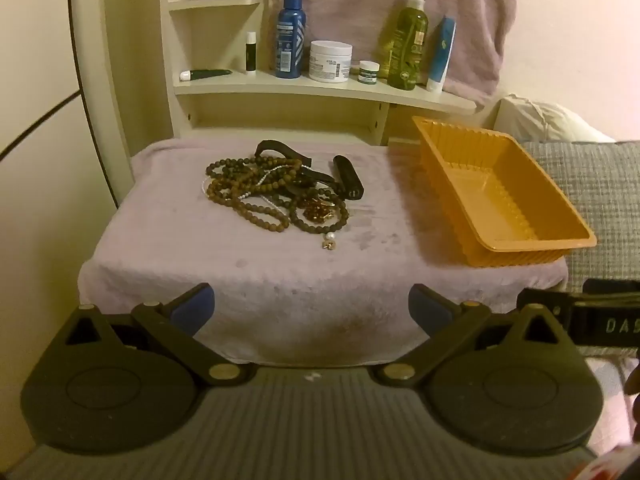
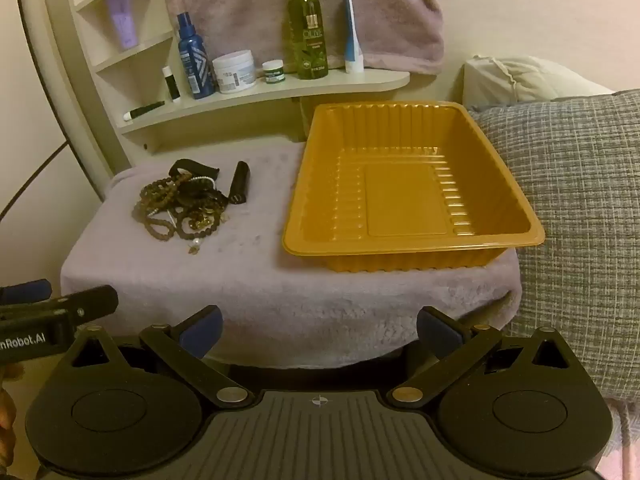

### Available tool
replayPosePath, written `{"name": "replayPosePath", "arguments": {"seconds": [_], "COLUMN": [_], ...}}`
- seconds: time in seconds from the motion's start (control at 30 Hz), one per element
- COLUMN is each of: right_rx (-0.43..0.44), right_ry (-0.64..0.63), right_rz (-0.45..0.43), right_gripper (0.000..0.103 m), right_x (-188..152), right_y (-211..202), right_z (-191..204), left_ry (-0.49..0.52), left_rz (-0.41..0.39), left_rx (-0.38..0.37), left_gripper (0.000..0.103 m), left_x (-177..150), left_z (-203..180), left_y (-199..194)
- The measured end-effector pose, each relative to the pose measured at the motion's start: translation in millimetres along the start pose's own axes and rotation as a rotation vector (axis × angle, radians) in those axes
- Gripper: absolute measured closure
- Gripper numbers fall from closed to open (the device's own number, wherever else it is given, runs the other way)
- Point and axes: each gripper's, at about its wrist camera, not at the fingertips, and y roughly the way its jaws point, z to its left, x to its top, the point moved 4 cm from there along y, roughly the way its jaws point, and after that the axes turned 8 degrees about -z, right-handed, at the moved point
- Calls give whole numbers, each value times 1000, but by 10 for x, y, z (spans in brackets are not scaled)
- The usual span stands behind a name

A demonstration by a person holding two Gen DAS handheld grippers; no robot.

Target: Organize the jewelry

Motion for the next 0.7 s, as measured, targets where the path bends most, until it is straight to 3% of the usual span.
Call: {"name": "replayPosePath", "arguments": {"seconds": [0.1,0.7], "right_rx": [2,23], "right_ry": [1,-1], "right_rz": [5,-3], "right_gripper": [0,0], "right_x": [-16,7], "right_y": [-1,22], "right_z": [-7,34], "left_ry": [-38,-29], "left_rz": [25,4], "left_rx": [-27,-11], "left_gripper": [1,2], "left_x": [14,-11], "left_z": [69,38], "left_y": [24,-8]}}
